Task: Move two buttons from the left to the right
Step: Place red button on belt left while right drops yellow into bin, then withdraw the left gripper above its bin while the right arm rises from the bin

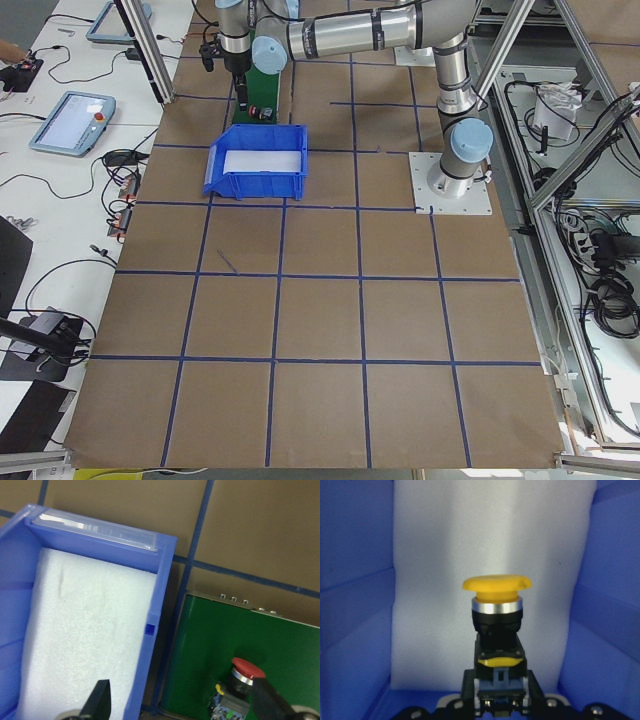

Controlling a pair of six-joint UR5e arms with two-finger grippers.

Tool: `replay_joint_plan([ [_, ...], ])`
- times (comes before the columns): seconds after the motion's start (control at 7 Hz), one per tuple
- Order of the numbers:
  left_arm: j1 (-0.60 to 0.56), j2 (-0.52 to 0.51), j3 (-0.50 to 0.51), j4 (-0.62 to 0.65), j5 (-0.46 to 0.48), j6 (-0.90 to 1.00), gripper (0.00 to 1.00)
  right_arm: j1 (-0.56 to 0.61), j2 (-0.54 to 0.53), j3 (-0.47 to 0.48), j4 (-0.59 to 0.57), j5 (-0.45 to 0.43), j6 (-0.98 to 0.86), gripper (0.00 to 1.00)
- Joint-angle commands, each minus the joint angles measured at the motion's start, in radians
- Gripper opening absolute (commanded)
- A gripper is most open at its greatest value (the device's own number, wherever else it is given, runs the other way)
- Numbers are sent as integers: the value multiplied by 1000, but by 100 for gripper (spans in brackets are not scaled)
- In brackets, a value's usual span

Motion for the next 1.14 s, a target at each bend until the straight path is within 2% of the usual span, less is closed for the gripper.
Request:
replay_joint_plan([
  [0.0,57,114,-7,-113,67,164,100,3,26,-1,-26,0,1,10],
  [0.14,82,196,-10,-162,89,259,100,3,36,1,-39,0,1,10],
  [0.29,120,252,-19,-222,85,306,100,3,36,2,-39,2,1,10],
  [0.43,117,281,-49,-229,80,326,100,6,40,2,-39,2,1,10],
  [0.71,111,335,-164,-230,46,329,100,11,47,2,-39,15,1,11],
  [0.86,111,340,-189,-218,42,329,100,11,48,2,-39,16,1,31],
  [1.0,116,340,-197,-220,43,331,100,11,48,2,-40,16,1,37],
])
